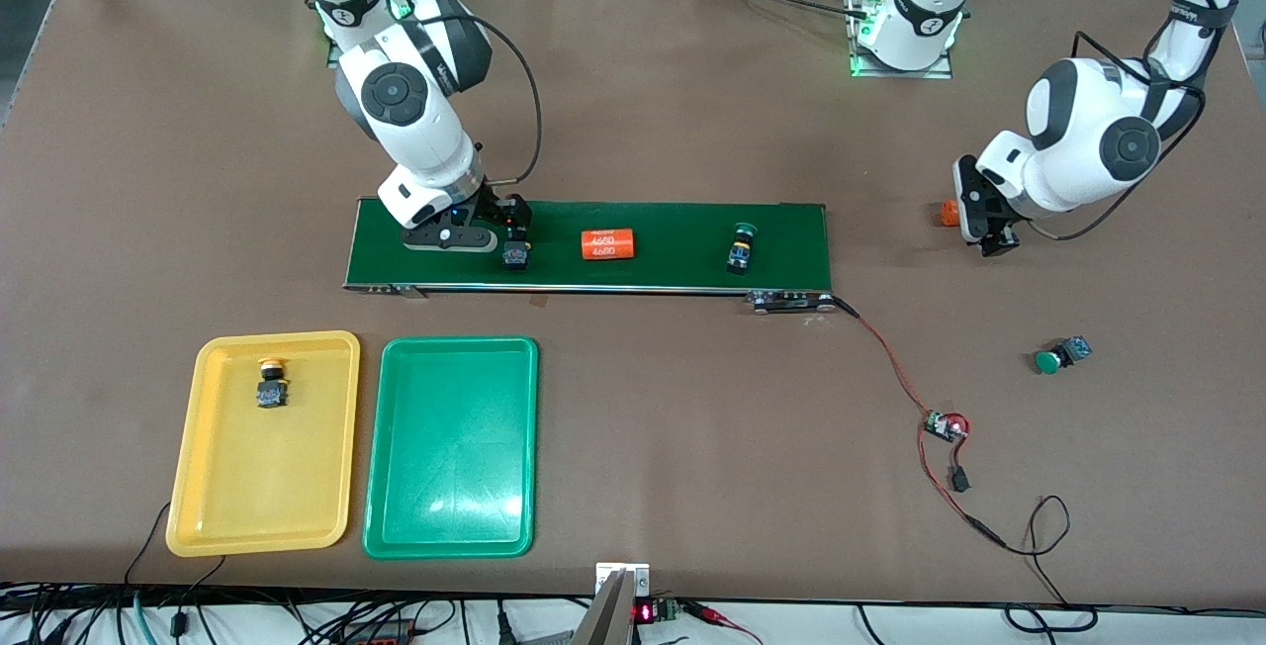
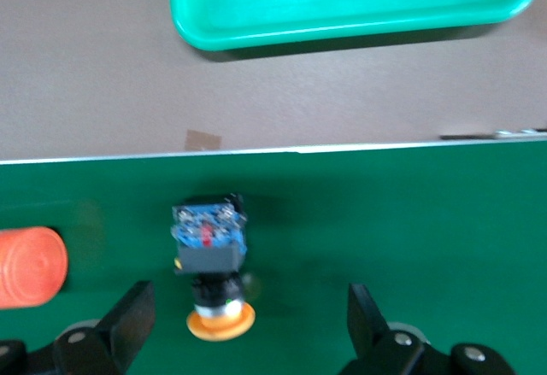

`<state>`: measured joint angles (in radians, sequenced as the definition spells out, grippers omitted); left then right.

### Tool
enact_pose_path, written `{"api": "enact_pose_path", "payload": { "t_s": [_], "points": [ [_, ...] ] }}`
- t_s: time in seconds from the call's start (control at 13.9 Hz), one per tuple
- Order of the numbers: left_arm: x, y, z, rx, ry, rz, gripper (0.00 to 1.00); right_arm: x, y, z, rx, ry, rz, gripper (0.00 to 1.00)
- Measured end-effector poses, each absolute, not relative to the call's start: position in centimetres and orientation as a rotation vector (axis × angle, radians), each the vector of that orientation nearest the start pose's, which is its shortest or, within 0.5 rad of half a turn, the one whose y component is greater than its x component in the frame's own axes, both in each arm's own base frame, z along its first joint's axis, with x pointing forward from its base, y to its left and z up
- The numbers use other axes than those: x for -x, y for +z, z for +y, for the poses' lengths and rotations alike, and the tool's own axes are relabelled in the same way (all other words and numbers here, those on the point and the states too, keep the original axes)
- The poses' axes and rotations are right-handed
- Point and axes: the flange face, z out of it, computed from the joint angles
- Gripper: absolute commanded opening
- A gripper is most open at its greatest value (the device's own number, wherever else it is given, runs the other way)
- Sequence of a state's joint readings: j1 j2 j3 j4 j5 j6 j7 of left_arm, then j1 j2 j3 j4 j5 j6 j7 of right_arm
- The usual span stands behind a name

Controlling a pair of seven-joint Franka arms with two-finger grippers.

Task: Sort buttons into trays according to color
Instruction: 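Grasp the next belt button with the right gripper while the left reaches batteries, then carry the button to the yellow tray while the left gripper grasps a battery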

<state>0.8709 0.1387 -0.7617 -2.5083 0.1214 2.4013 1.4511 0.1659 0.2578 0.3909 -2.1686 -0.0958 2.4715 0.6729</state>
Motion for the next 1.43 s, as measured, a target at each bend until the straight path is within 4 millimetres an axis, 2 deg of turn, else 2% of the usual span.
{"api": "enact_pose_path", "payload": {
  "t_s": [0.07, 0.14, 0.29, 0.57, 0.72, 0.86, 0.93, 1.08, 1.22, 1.29, 1.36, 1.43],
  "points": [
    [-43.8, 22.5, 4.7, 2.460, 0.201, 2.191, 1.00, -48.5, 28.2, 30.1, 3.057, -0.060, 0.088, 0.96],
    [-43.5, 22.3, 5.5, 2.453, 0.192, 2.203, 1.00, -48.6, 27.3, 30.4, 3.040, -0.069, 0.087, 0.86],
    [-42.9, 22.0, 6.8, 2.451, 0.185, 2.216, 1.00, -48.8, 25.7, 30.7, 3.016, -0.074, 0.088, 0.42],
    [-41.4, 20.7, 7.1, 2.441, 0.141, 2.210, 1.00, -49.1, 24.7, 30.7, 3.003, -0.075, 0.097, 0.02],
    [-40.9, 20.3, 7.0, 2.440, 0.138, 2.212, 1.00, -49.5, 24.9, 30.5, 3.002, -0.083, 0.103, 0.00],
    [-40.5, 20.0, 7.3, 2.423, 0.103, 2.209, 1.00, -51.1, 25.9, 29.5, 3.008, -0.095, 0.098, 0.00],
    [-40.1, 19.8, 7.7, 2.414, 0.079, 2.207, 1.00, -52.5, 27.1, 28.8, 3.026, -0.079, 0.087, 0.00],
    [-39.3, 19.1, 8.0, 2.410, 0.055, 2.213, 1.00, -56.5, 31.8, 26.9, 3.070, -0.034, 0.043, 0.00],
    [-39.1, 18.8, 8.0, 2.403, 0.013, 2.198, 1.00, -60.3, 36.8, 23.5, 3.097, -0.015, -0.030, 0.00],
    [-39.0, 18.7, 8.1, 2.396, -0.020, 2.181, 1.00, -61.9, 38.0, 20.8, 3.105, -0.016, -0.058, 0.00],
    [-38.9, 18.5, 8.1, 2.395, -0.047, 2.170, 1.00, -63.2, 37.8, 17.6, 3.111, -0.012, -0.089, 0.00],
    [-38.7, 18.2, 8.0, 2.400, -0.063, 2.167, 1.00, -64.3, 36.9, 14.5, 3.117, 0.003, -0.117, 0.00]
  ]
}}
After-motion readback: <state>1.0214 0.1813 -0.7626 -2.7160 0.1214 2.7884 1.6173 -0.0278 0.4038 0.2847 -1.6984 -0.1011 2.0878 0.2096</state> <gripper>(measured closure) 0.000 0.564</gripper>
